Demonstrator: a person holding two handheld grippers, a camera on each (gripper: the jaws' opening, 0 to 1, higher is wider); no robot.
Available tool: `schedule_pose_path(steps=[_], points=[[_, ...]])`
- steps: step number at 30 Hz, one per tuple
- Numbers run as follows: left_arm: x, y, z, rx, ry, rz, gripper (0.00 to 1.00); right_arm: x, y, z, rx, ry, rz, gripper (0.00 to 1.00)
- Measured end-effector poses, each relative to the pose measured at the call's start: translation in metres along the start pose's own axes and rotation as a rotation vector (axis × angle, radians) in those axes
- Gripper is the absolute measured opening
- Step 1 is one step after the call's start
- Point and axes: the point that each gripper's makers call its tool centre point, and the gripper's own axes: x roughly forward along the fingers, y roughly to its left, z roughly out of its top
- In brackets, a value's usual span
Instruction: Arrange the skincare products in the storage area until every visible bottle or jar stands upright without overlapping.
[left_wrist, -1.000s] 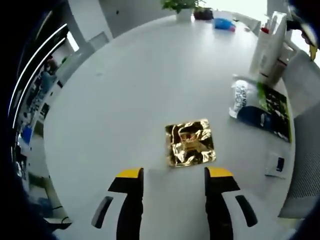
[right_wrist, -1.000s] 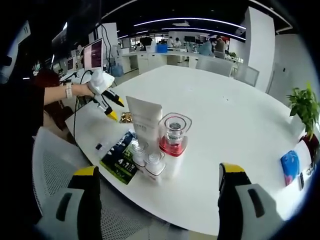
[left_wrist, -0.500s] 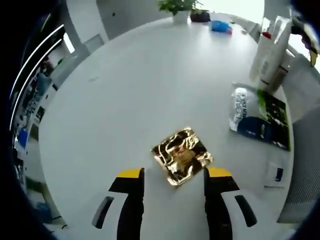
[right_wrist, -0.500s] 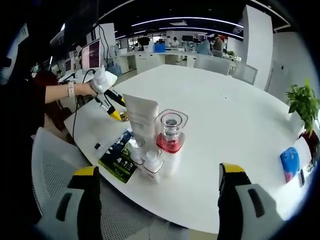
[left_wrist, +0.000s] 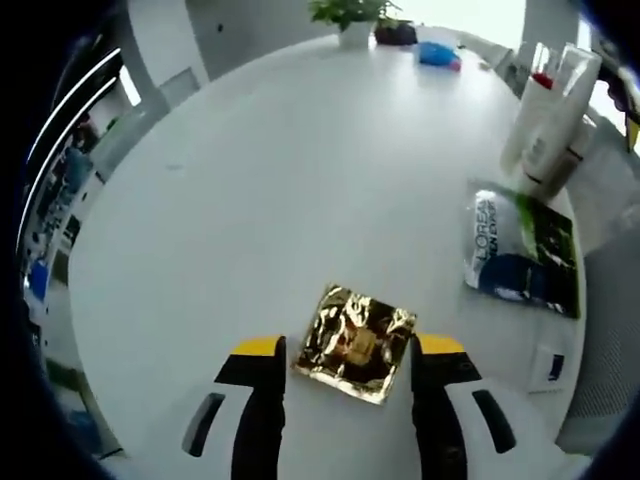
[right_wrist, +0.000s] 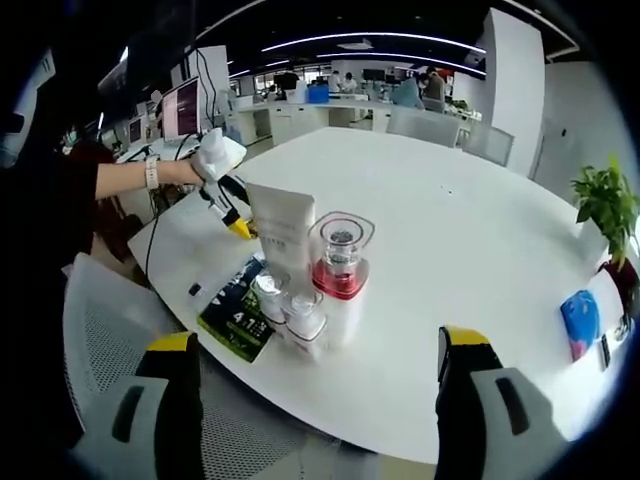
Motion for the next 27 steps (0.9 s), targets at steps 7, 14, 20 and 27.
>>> schedule_pose_path(steps=[7, 14, 20, 27], points=[[0.004, 0.0, 0.004, -0.02, -0.004, -0.025, 0.48, -0.001, -0.001, -0.001, 0.002, 0.003, -0.003, 1.0], [0.006, 0.001, 0.003, -0.032, 0.007, -0.045, 0.5, -0.001, 0.0, -0.002, 0.0, 0.005, -0.001, 1.0], [0.005, -0.001, 0.001, 0.004, 0.042, -0.063, 0.48, 0.0, 0.002, 0.0, -0.008, 0.002, 0.009, 0.99], [0.0, -0.005, -0.006, 0.106, 0.122, -0.11, 0.45, 0.0, 0.004, 0.0, -0.015, 0.001, 0.015, 0.99]])
